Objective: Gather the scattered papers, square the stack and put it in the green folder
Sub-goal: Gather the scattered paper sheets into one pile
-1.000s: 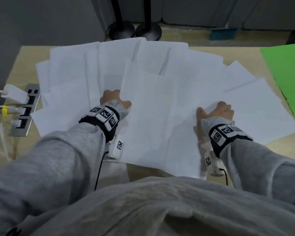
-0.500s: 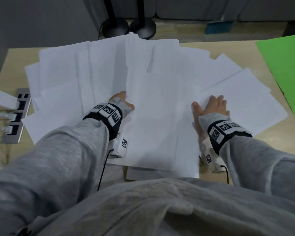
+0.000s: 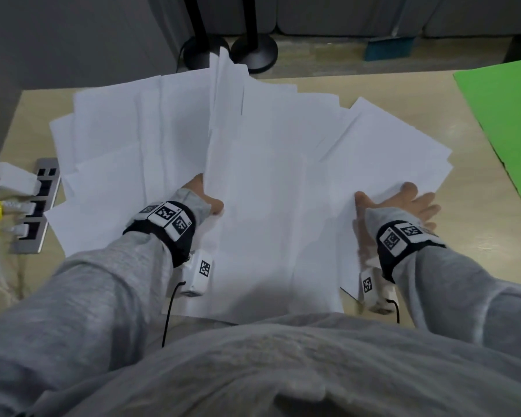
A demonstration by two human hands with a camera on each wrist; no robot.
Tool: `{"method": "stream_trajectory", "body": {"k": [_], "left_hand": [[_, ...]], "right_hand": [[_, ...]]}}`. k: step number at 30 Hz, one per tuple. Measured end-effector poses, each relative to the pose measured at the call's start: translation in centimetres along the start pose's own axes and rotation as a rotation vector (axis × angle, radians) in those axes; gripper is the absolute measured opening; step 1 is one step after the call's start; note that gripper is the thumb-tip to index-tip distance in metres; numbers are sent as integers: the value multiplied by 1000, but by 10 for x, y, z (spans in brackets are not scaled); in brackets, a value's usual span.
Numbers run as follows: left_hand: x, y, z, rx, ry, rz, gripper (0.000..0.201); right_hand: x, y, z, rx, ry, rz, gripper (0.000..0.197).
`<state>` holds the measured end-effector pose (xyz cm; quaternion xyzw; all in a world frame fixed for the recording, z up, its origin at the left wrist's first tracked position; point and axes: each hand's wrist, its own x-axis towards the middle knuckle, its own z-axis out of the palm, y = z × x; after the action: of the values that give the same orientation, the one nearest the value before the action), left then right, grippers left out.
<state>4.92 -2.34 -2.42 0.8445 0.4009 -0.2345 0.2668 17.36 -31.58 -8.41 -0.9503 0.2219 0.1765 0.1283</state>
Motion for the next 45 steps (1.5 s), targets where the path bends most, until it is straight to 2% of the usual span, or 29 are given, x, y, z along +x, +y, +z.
{"method": "stream_trajectory", "body": {"k": [2, 5, 8, 11, 13, 14, 16, 18, 20, 21, 22, 24, 28, 32, 34, 38, 40, 41, 43, 44, 45], "left_hand": [[-2, 6, 2, -65, -2, 20, 59], [-1, 14, 13, -89, -43, 73, 70], [0, 19, 27, -51, -71, 98, 74], [-5, 22, 35, 4, -59, 95, 71], [-5, 21, 35, -10, -42, 77, 67], [-7, 21, 32, -41, -50, 72, 65], [-4, 14, 28, -103, -74, 57, 65], [-4, 5, 23, -179, -75, 3, 71], [-7, -5, 19, -341, -94, 11, 60], [-12, -8, 17, -418, -116, 17, 51], [-12, -14, 17, -476, -130, 2, 52], [-11, -23, 18, -571, -143, -24, 69], [-8, -27, 22, -567, -152, -9, 88], [-22, -21, 19, -494, -124, 21, 80], [-25, -19, 18, -438, -121, 17, 88], [-15, -25, 22, -417, -133, -23, 99], [-6, -30, 23, -412, -136, -44, 103], [-10, -28, 19, -405, -149, -48, 100], [-25, -21, 8, -330, -162, -43, 68], [-26, -21, 6, -284, -126, -48, 53], [-26, -20, 6, -235, -68, -47, 48]], "right_hand": [[-12, -2, 8, -50, -8, -107, 96], [-22, -9, 12, -20, -1, -268, 80], [-27, -11, 9, 228, -85, -362, 64], [-37, -12, 1, 546, -150, -433, 56], [-39, -17, -5, 556, -101, -485, 61], [-39, -19, -8, 527, -53, -486, 66], [-39, -22, -13, 516, 15, -396, 80], [-39, -23, -17, 572, -26, -262, 95], [-39, -23, -21, 662, -142, -158, 106], [-39, -24, -23, 675, -214, -137, 106], [-39, -25, -26, 662, -287, -138, 102], [-41, -27, -30, 637, -377, -177, 92], [-50, -31, -37, 650, -390, -186, 79], [-62, -35, -42, 420, -474, -197, 83], [-66, -35, -42, 266, -499, -221, 83], [-68, -37, -36, 207, -474, -242, 79], [-71, -41, -36, 198, -484, -240, 65], [-71, -43, -35, 205, -497, -235, 54], [-69, -46, -32, 220, -520, -247, 33], [-67, -47, -30, 237, -528, -265, 28], [-66, -46, -29, 264, -535, -273, 30]]}}
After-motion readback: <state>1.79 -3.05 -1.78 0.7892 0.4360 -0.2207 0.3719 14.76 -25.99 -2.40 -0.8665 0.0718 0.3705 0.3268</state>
